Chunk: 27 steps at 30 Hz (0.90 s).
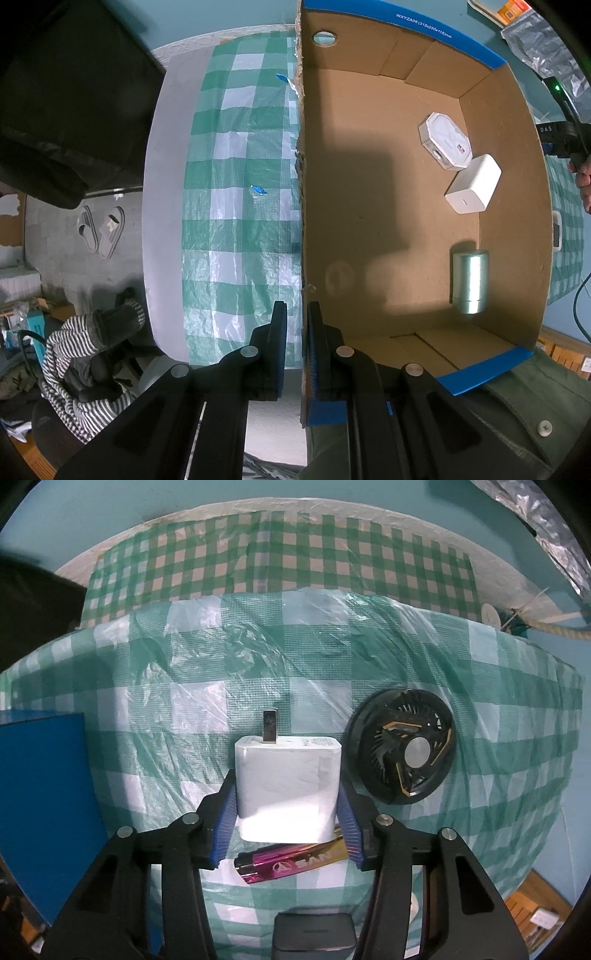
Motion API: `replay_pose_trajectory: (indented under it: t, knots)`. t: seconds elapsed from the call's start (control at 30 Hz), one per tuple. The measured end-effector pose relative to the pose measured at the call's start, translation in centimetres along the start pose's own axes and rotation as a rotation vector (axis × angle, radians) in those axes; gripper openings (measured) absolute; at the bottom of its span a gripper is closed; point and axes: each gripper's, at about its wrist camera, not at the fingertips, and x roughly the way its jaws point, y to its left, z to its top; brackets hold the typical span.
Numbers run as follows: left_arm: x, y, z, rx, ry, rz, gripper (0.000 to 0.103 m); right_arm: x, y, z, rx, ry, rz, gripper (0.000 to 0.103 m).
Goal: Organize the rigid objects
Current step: 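Carry the white plug over the box and lower it beside the octagonal device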
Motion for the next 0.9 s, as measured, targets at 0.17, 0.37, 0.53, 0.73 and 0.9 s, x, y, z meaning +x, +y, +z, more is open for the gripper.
replay_pose_trajectory:
  t: [0.17, 0.37, 0.53, 0.73, 0.9]
  knots:
    - [0.0, 0.1, 0.0, -0.002, 0.001, -0.003, 0.011, -0.3, 0.2, -0.5, -0.007, -0.007, 0.003, 0.050]
    - [0.0, 0.1, -0.1, -0.002, 0.000, -0.004, 0.011, -1.9, 1.0, -1.3, -0.037, -0.019, 0.023, 0.050]
    - [0.0, 0.1, -0.1, 0.000, 0.000, -0.003, 0.011, -3.4, 2.0, -2.0, -0.068, -0.041, 0.039, 0.050]
    - [0.0, 0.0, -0.2, 0.004, -0.003, -0.003, 0.011, -5.5, 3.5, -3.2, -0.107, -0.074, 0.051, 0.050]
    - [0.0, 0.0, -0.2, 0.008, -0.005, -0.003, 0.010, -7.7, 4.8, -4.2, -0.152, -0.106, 0.071, 0.050]
